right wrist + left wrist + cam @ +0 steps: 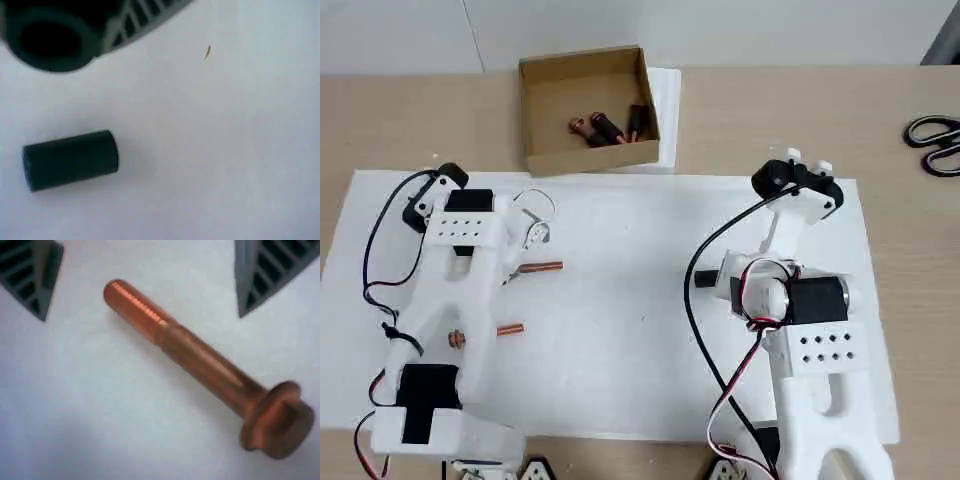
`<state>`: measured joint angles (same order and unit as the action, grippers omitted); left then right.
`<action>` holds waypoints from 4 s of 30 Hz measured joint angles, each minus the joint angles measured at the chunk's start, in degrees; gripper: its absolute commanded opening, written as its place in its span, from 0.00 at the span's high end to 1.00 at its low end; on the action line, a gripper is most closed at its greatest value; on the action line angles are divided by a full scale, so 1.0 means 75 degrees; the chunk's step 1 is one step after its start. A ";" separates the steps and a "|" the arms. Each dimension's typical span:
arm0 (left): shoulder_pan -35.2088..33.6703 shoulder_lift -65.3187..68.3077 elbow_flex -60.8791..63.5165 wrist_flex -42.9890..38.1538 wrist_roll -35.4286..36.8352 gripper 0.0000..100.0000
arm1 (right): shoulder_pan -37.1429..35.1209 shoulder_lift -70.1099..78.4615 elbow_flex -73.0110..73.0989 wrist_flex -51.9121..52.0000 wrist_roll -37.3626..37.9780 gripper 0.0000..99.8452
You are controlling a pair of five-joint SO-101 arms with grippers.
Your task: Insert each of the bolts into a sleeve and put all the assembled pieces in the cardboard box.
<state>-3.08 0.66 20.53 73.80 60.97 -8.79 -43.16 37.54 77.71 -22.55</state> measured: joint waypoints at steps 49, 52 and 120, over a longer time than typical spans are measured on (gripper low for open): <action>-0.0434 0.2122 -0.0879 -0.0703 -0.0023 0.99 | 0.0000 0.0000 0.0000 0.0000 0.0000 1.00; -0.0434 0.2122 -0.0879 -0.0703 -0.0047 0.99 | 0.0000 0.0000 0.0000 0.0000 0.0000 1.00; 0.1969 0.1266 -0.8721 0.3118 -0.3856 0.99 | -0.3118 -0.0410 0.2438 -0.3071 0.1219 1.00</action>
<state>11.69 10.15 -44.88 97.19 32.04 -32.18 -46.24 55.82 54.68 -13.41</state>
